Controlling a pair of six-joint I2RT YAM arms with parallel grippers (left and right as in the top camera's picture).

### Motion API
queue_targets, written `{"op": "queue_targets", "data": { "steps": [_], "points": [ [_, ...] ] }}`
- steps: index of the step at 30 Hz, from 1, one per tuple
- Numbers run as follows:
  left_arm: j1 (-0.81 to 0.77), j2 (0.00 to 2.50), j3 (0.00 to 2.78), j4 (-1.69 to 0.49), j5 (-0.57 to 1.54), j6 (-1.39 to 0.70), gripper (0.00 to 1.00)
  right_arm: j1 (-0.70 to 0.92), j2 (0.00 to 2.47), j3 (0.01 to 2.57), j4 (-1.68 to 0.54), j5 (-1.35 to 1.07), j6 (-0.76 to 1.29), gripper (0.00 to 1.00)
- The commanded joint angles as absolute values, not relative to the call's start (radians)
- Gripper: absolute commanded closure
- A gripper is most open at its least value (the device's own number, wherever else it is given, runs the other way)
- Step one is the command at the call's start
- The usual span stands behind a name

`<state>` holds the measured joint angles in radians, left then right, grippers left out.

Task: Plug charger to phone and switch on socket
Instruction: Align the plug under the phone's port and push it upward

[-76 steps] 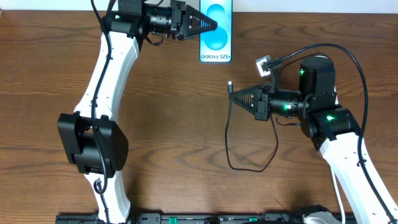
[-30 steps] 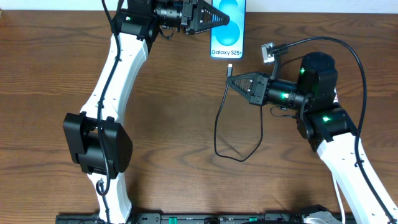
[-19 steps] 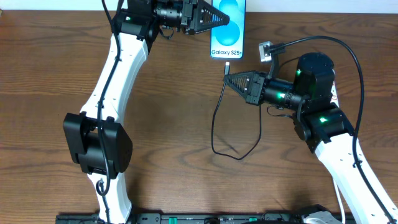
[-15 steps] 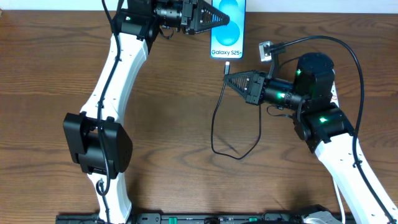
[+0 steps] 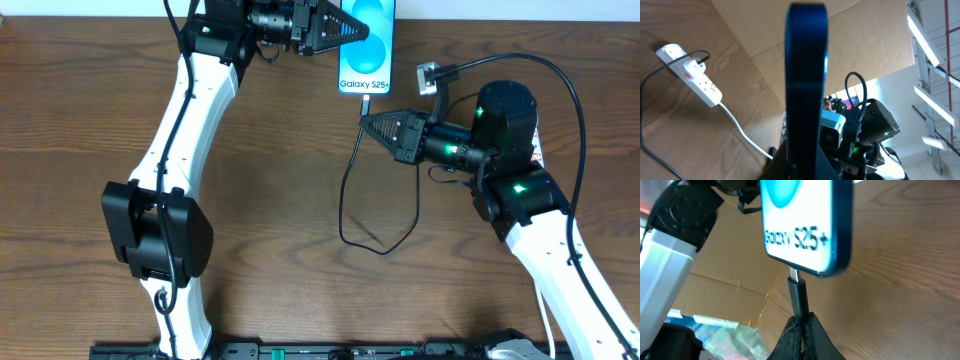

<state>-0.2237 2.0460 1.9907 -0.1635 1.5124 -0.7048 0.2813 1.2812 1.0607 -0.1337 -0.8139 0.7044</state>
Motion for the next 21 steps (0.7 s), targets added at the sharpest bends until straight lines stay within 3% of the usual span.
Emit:
{"op": "queue_targets", "data": {
  "steps": [1, 21],
  "points": [
    [-0.220, 2.011, 2.000, -0.155, 1.532, -0.681, 0.93, 0.290, 1.283, 1.090, -0.131, -0.815, 0.710, 0.99],
    [-0.219, 2.011, 2.000, -0.155, 1.532, -0.681, 0.93, 0.318, 1.303, 1.091, -0.134, -0.798, 0.710, 0.99]
  ]
}}
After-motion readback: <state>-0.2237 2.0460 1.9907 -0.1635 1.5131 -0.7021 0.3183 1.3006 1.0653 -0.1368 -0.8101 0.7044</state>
